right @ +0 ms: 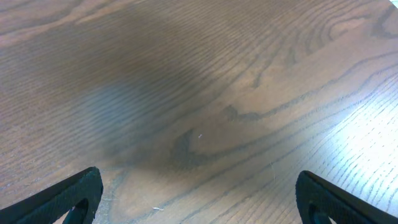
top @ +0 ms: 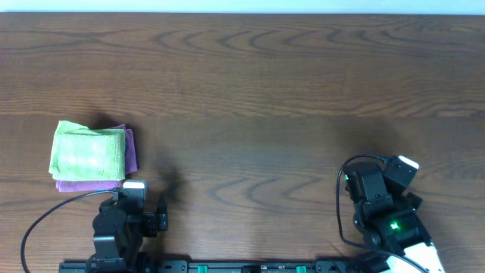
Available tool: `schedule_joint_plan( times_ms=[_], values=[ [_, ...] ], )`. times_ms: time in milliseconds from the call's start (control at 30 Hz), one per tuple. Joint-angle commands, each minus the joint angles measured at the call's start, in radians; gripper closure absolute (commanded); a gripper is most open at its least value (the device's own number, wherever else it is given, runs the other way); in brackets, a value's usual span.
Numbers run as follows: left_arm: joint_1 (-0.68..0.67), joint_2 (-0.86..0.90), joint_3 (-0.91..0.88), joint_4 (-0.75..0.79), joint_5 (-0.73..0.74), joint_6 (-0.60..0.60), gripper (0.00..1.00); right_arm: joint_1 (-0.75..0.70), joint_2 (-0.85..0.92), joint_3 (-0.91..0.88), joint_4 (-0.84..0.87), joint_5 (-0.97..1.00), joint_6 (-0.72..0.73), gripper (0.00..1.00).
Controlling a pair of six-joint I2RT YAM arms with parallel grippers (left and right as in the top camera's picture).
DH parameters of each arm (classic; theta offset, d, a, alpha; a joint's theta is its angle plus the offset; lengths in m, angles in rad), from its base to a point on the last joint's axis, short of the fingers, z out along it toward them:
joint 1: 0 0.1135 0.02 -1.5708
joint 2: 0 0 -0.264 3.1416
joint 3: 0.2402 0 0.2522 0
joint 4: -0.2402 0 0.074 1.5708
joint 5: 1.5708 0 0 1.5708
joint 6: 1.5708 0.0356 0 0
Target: Fold the cloth
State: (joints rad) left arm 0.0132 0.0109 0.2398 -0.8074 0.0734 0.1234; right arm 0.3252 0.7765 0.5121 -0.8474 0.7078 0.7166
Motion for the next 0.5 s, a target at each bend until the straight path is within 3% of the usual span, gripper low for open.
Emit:
schedule_joint_plan(
  times_ms=[0, 467],
  values=[
    [0.006, -0.008, -0.052, -0.029, -0.022, -0.031, 0.05, -0.006, -0.004, -0.003, -0.001, 0.021, 0.016, 0.01],
    [0.005, -0.008, -0.054, -0.025, -0.028, -0.086, 0.05, -0.006, -0.004, -0.003, -0.001, 0.021, 0.016, 0.01]
  ],
)
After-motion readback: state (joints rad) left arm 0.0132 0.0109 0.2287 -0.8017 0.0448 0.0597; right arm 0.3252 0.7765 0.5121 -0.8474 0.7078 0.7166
